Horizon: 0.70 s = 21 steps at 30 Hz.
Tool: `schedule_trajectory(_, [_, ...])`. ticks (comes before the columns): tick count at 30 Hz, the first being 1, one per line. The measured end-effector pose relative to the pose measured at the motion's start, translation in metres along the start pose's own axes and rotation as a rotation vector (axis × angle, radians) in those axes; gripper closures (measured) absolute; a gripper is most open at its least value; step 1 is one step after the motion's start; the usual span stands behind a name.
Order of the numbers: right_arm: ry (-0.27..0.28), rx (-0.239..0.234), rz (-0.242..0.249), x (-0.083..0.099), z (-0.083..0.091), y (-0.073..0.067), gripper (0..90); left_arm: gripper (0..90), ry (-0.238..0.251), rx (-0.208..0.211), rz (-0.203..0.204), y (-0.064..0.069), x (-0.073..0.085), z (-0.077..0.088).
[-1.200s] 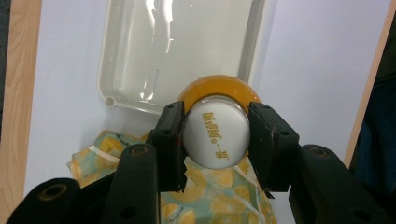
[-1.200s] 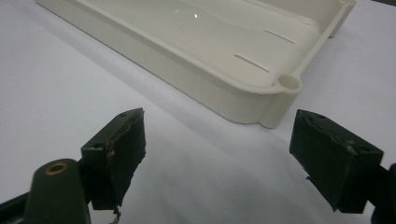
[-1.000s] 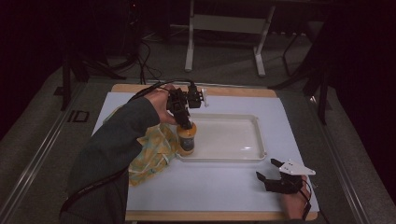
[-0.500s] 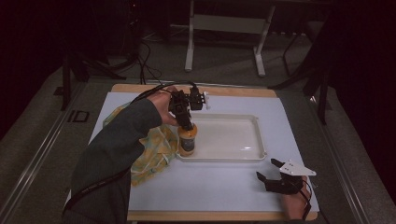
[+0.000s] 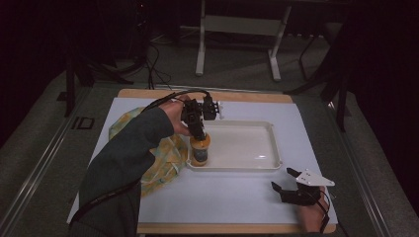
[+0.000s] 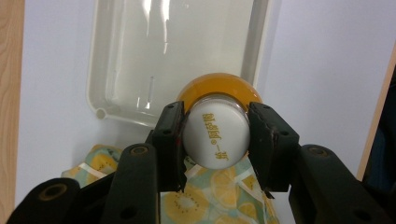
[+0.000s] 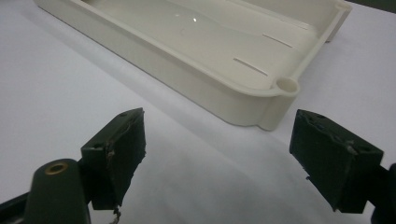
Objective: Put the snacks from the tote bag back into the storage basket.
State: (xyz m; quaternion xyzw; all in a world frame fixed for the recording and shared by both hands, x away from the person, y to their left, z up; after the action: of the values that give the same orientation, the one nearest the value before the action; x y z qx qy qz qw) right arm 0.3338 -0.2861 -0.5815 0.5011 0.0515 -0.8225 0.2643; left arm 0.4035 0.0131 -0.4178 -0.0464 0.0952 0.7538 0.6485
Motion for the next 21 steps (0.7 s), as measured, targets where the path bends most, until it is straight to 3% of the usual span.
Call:
schedule_trajectory(16, [0.002,0.001,0.000,0.000,0.000,0.000,18.0,58.9,-0.052,0.017,0.014,-0.002,0.007,-0.016])
schedule_trajectory(21, [0.002,0.001,0.000,0.000,0.000,0.000,18.0,58.9,-0.045,0.021,0.008,-0.001,0.005,-0.022])
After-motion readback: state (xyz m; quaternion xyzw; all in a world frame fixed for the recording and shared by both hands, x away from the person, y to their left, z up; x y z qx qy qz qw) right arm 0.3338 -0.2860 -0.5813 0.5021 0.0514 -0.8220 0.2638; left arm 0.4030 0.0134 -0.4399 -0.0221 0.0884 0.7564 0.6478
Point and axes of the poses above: each handheld gripper's, and its own axes: z roughly backward along the jaws, x roughly out of its underside, y roughly to its right, the point moved 9 cm from there along -z, roughly forward along the jaws, and after that the axes turned 12 degrees about x, right-handed, at the moved point
